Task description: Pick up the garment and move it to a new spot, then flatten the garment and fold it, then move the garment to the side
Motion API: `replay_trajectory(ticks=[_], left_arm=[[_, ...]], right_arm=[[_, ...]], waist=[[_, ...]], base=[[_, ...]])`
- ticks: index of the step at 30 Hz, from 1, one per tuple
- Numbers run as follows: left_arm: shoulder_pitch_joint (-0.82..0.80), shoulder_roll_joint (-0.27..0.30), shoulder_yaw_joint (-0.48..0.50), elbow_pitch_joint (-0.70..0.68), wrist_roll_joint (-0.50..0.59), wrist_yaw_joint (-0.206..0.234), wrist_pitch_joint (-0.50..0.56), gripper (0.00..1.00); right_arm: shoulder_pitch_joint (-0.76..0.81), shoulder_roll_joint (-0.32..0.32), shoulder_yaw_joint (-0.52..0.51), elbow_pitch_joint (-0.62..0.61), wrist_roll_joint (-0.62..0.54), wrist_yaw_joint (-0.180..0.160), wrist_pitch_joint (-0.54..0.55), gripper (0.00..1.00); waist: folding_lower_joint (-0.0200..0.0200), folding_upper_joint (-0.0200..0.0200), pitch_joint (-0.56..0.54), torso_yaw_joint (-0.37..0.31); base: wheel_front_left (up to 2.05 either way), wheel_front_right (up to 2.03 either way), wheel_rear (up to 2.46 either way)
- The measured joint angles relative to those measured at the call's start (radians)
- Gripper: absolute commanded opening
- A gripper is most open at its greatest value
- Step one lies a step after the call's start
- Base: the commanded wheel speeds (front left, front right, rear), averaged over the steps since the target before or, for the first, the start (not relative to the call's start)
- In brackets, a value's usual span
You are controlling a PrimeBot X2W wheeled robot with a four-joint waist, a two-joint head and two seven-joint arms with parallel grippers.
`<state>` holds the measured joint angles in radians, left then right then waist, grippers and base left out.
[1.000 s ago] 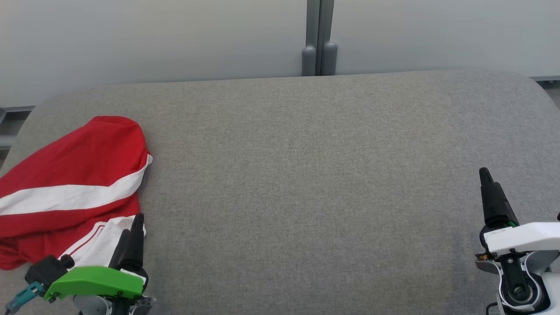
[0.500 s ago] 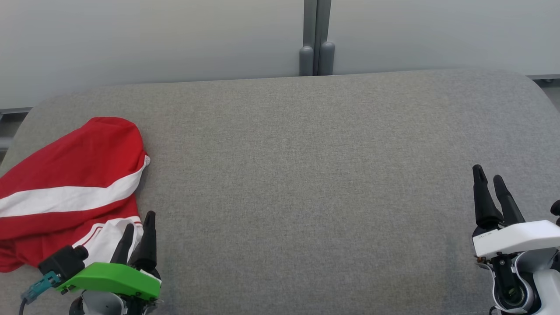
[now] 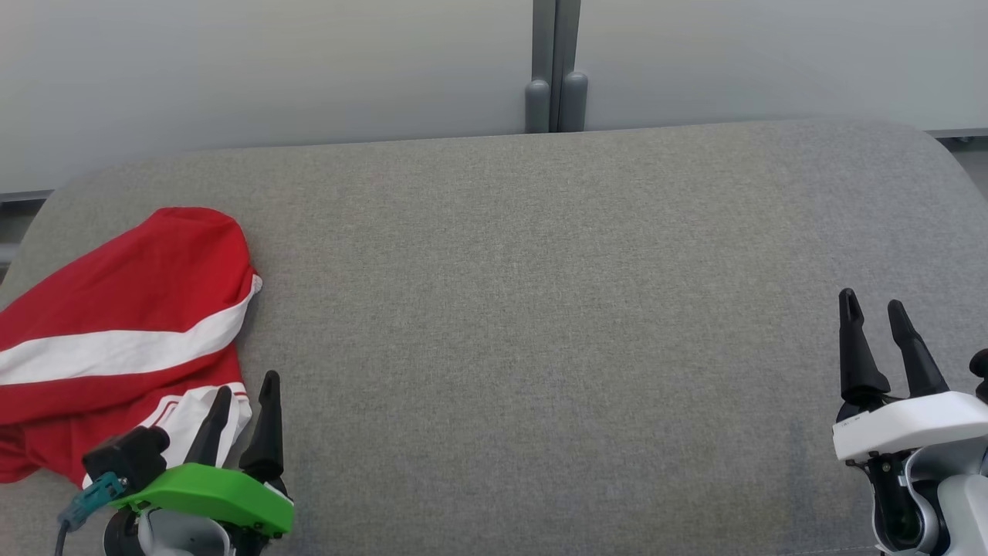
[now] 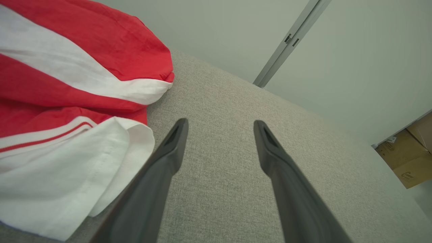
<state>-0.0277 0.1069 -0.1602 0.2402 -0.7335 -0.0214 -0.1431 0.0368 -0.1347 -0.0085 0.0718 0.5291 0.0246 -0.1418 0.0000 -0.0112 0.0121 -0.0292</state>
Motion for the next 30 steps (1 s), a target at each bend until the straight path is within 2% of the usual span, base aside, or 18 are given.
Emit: replay_trajectory(ticks=[15,30], left_arm=[[0.0,0.011,-0.008,0.003,0.187,0.006,-0.049,1.0],[0.001,0.01,-0.001,0.009,0.337,0.021,-0.1,1.0]], right_arm=[[0.014,-0.025,0.017,-0.021,-0.202,0.0,-0.052,1.0],[0.036,-0.024,0.019,-0.019,-0.346,0.0,-0.097,1.0]], waist=[[0.0,0.0,0.004,-0.003],[0.0,0.0,0.006,-0.008]], base=[[0.0,0.0,0.0],[0.0,0.0,0.0]])
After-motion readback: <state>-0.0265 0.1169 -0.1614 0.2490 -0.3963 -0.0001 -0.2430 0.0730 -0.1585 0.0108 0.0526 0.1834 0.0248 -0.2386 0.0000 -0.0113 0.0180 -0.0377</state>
